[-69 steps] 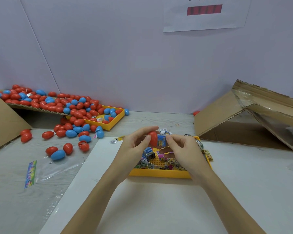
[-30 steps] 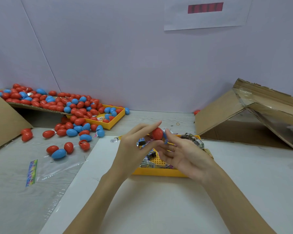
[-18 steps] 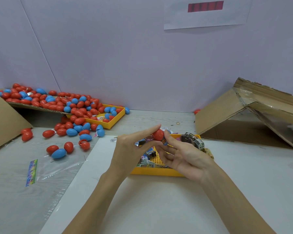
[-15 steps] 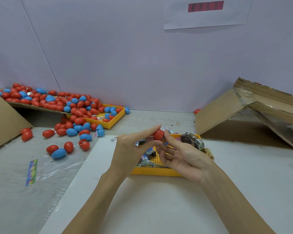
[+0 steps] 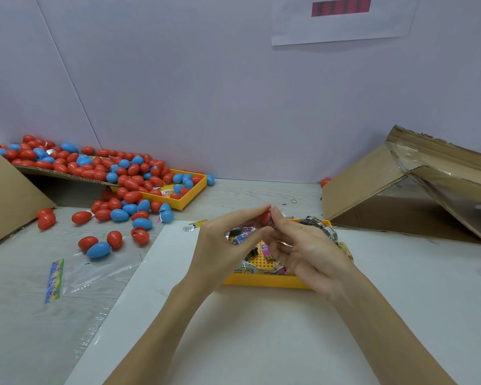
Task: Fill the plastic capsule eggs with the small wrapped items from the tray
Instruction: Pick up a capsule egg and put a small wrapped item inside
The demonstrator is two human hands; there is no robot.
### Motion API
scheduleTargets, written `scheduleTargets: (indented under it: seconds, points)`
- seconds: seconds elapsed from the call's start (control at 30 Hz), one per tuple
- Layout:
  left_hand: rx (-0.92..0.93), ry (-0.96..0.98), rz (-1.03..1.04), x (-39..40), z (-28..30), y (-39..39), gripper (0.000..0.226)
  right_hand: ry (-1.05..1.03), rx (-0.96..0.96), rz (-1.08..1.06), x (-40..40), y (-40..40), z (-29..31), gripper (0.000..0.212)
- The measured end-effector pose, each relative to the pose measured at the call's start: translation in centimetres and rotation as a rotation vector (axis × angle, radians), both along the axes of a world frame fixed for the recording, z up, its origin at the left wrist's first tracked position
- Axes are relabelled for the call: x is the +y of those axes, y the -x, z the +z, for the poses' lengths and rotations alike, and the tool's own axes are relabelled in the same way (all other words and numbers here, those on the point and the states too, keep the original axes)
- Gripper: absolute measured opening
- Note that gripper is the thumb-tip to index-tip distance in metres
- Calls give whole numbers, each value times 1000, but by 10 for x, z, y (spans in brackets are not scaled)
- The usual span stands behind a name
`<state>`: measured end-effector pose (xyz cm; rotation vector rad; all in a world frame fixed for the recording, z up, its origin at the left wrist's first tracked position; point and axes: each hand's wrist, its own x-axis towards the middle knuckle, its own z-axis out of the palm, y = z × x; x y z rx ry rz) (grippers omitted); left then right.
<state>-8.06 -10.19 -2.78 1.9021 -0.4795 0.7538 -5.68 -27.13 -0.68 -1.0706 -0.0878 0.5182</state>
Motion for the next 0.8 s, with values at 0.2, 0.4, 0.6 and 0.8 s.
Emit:
scheduleTargets:
  seconds: [0.2,0.4,0.6,0.8]
  points:
    - [54,39,-36,4,3,-3,33,47,-36,48,-2,0,2,46]
    - [131,151,-127,5,10,0,38,-231,209,231,-7,-2,5,34]
    - [59,142,-49,1,7,1,43,-367,283,297,-3,0,2,34]
    - [-5,62,24,1,4,1,38,-393,218,302,-2,0,-2,31]
